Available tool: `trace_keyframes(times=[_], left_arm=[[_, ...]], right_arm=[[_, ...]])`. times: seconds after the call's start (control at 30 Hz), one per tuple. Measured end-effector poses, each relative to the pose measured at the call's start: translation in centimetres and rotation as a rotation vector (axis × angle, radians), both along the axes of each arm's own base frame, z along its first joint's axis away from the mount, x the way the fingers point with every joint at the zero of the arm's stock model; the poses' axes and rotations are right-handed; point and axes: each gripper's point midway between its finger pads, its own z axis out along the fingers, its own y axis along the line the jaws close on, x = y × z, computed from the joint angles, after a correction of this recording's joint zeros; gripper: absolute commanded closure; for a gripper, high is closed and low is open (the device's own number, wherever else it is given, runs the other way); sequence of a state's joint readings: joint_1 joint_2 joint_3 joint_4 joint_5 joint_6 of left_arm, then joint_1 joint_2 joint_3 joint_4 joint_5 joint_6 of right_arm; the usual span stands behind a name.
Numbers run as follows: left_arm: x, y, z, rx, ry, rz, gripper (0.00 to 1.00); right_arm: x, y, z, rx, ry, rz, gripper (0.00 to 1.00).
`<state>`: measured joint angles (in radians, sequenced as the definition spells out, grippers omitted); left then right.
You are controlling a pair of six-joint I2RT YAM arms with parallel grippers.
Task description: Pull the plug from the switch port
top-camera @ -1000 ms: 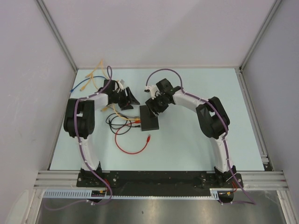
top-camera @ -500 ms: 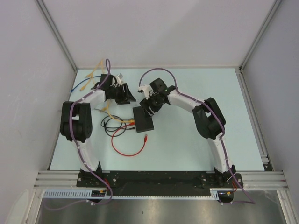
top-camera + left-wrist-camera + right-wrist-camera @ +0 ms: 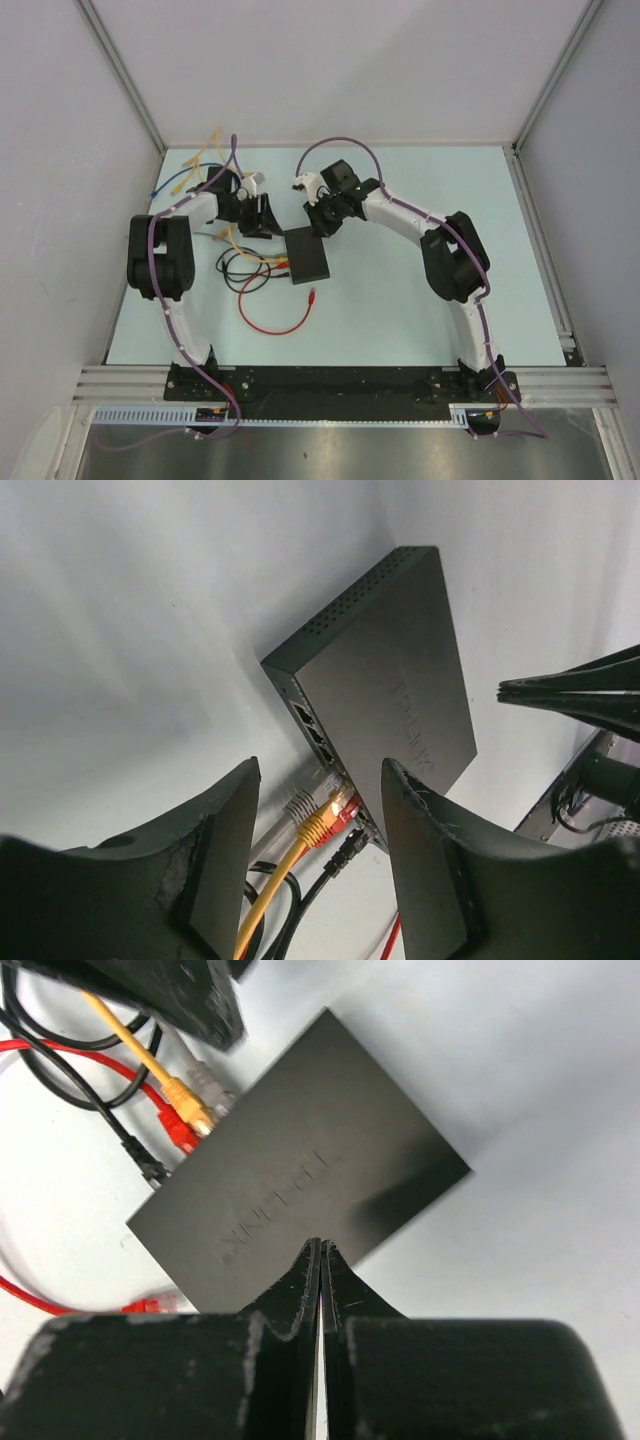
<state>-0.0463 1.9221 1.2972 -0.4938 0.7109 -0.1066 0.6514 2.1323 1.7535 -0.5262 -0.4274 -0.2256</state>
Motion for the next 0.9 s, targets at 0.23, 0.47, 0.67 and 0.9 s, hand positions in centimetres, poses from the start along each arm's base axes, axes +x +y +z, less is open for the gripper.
trace_keyframes(times=[0.23,0.47,0.67,0.9], left_arm=[[-1.5,-0.2,-2.3,-0.002,0.069,-0.071,0.53],[-2.0,-0.6,-2.8,0.010,0.078,-0.139,0.54],[-3.1,-1.4,-3.8,-0.003,0.117,-0.193,0.56],[-3.7,-1.8,-3.9,-0.042,0.133,-0.236,0.58]], right_arm=[[-1.6,1.6,-2.8,0.009,0.093,0.082,1.00],[-2.3,2.3,-4.0,0.032,0.156,0.117,1.00],[-2.3,2.4,-4.0,0.033,0.159,0.114,1.00],[-2.3,2.4,-4.0,0.031,0.156,0.113,1.00]])
